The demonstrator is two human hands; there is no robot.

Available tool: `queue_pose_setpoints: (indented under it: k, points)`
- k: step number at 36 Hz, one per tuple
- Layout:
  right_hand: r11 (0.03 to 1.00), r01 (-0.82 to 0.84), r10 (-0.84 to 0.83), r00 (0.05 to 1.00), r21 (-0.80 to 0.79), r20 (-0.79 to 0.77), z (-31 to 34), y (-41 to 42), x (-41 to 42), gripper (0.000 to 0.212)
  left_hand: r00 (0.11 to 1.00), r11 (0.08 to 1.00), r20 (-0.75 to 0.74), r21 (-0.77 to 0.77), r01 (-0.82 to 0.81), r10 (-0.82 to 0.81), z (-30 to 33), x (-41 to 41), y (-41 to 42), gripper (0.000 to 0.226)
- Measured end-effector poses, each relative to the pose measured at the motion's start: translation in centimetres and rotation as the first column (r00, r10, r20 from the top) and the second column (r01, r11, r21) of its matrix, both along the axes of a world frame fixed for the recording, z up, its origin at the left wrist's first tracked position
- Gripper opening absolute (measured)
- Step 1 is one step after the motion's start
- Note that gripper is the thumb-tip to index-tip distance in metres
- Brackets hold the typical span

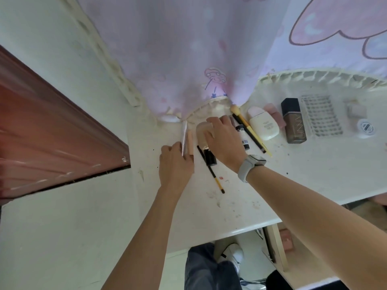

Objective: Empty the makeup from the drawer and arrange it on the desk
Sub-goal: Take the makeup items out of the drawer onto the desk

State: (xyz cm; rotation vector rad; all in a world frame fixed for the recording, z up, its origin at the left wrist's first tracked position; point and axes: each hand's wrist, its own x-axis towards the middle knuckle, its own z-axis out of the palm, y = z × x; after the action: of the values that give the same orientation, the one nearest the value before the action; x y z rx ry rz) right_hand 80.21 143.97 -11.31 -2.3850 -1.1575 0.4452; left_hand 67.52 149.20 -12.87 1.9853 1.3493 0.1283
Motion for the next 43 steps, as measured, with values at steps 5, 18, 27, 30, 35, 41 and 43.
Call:
queue_pose_setpoints:
  k: [5,18,27,30,35,41,43]
  points:
    - [0.982,-0.112,0.098,0.990,0.150,0.098,0.2,-2.1,-0.3,0.026,0.991,0.992,0.058,0.050,0.115,-0.118,-0.8,-1.9,-0.9,0.036]
    - [0.700,-0.714,0.590,0.567,-0.014,0.575,-3.6,-11.1,-3.6,0.022,0.890,0.861,-0.084,0.230,0.454,-0.447,-2.2,-4.4,-0.4,0.065]
    - [0.810,-0.586,0.467,0.618,-0.025,0.633,-3.2,-8.0,-3.2,0.019,0.871,0.819,-0.089,0.306,0.485,-0.483,-2.5,-4.2,0.2,0.051]
    - [0.829,-0.558,0.407,0.646,0.037,0.646,-3.3,-7.4,-3.1,0.021,0.885,0.823,-0.070,0.339,0.456,-0.461,-2.7,-4.5,-0.2,0.050]
    - [0.840,-0.527,0.335,0.693,0.131,0.639,-3.8,-7.1,-2.7,0.017,0.908,0.824,-0.050,0.401,0.400,-0.417,-3.2,-4.3,-0.9,0.044]
    - [0.867,-0.482,0.329,0.746,0.129,0.578,-3.5,-6.8,-1.6,0.007,0.936,0.833,-0.046,0.443,0.332,-0.349,-3.2,-3.1,-1.6,0.038]
    - [0.873,-0.473,0.330,0.751,0.119,0.572,-3.4,-6.6,-1.4,0.007,0.942,0.839,-0.042,0.445,0.315,-0.332,-3.1,-2.6,-1.8,0.037]
